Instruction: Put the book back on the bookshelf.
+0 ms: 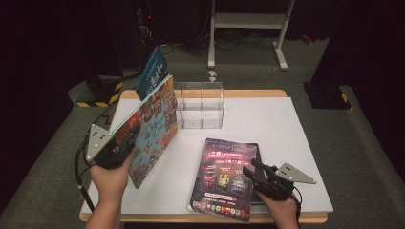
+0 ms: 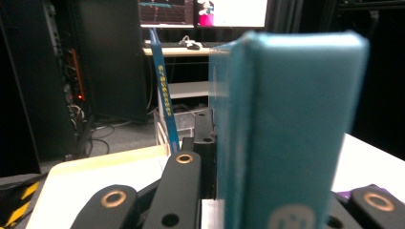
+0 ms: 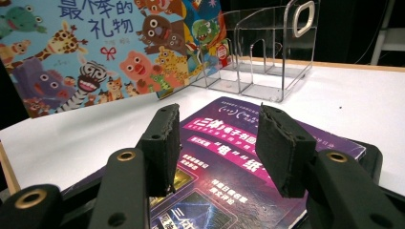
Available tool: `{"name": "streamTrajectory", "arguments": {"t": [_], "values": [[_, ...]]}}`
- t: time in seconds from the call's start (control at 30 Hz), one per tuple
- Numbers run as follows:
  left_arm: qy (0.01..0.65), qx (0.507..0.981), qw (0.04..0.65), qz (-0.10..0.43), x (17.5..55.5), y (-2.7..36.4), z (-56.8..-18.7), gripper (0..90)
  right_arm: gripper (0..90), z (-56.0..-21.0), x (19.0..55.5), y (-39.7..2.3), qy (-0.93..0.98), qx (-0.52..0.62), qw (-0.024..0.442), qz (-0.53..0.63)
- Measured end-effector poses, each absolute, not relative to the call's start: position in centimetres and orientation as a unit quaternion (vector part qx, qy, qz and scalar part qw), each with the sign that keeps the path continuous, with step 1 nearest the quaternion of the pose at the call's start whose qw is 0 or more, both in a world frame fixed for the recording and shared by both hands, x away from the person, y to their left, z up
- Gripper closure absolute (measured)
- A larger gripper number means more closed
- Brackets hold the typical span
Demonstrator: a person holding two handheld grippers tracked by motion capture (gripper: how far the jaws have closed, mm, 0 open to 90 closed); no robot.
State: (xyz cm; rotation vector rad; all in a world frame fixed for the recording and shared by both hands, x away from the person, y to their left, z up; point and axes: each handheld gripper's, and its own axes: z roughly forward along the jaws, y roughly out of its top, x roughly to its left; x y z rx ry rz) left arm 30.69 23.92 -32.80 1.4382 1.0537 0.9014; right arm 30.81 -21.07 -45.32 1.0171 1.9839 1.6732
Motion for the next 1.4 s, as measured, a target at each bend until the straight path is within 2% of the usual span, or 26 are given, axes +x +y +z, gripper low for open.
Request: {"name": "streamTrajectory", "arguments": {"t": [0.87, 1.13, 1.4], "values": [[0.475, 0.557, 0.516, 0.444, 40.3, 19.1, -34.3, 80.7, 50.6, -45.2, 30.7, -21.4, 0.698, 0.356, 0.174, 0.597], [0.479, 0.549, 0.515, 0.452, 41.8, 18.2, -35.9, 80.7, 50.7, -45.2, 30.7, -21.5, 0.697, 0.356, 0.17, 0.599], [0.472, 0.549, 0.52, 0.454, 41.3, 17.7, -37.2, 80.2, 50.6, -45.3, 30.7, -21.4, 0.699, 0.354, 0.168, 0.599]]}}
